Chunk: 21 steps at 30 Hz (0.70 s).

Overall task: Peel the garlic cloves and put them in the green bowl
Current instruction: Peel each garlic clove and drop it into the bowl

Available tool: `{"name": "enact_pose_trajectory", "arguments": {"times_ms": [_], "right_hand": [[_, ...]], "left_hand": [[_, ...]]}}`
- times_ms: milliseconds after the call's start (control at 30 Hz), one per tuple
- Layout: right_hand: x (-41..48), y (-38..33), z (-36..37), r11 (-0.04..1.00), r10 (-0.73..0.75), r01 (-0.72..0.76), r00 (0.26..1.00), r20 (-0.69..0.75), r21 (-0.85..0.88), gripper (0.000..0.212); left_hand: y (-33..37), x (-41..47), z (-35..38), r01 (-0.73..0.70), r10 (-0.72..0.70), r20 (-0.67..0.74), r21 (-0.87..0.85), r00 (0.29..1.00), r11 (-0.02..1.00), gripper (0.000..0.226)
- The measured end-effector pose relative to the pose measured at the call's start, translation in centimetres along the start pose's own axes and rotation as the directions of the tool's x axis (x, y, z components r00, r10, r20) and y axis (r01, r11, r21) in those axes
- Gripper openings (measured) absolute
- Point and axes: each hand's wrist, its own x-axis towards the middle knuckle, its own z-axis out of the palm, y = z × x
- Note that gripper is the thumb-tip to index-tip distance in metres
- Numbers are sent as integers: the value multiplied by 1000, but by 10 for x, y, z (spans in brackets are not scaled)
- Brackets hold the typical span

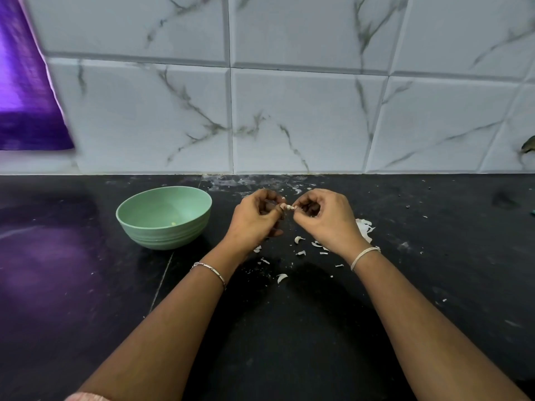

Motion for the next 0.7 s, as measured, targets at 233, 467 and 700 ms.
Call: {"name": "enact_pose_trajectory", "arguments": {"times_ms": [233, 467, 700], "right_hand": [[-1, 4, -1, 996, -78, 78, 997, 1, -51, 5], [3, 3, -6, 998, -54, 54, 999, -8, 16, 5], [10, 36, -37, 950, 171, -112, 968, 183, -293, 23]], "left_hand": [[3, -4, 1, 79, -68, 67, -161, 995, 984, 12], [4, -4, -3, 120, -99, 94, -256, 991, 959, 10], [4, -5, -5, 139, -109, 121, -284, 987, 949, 17]]}}
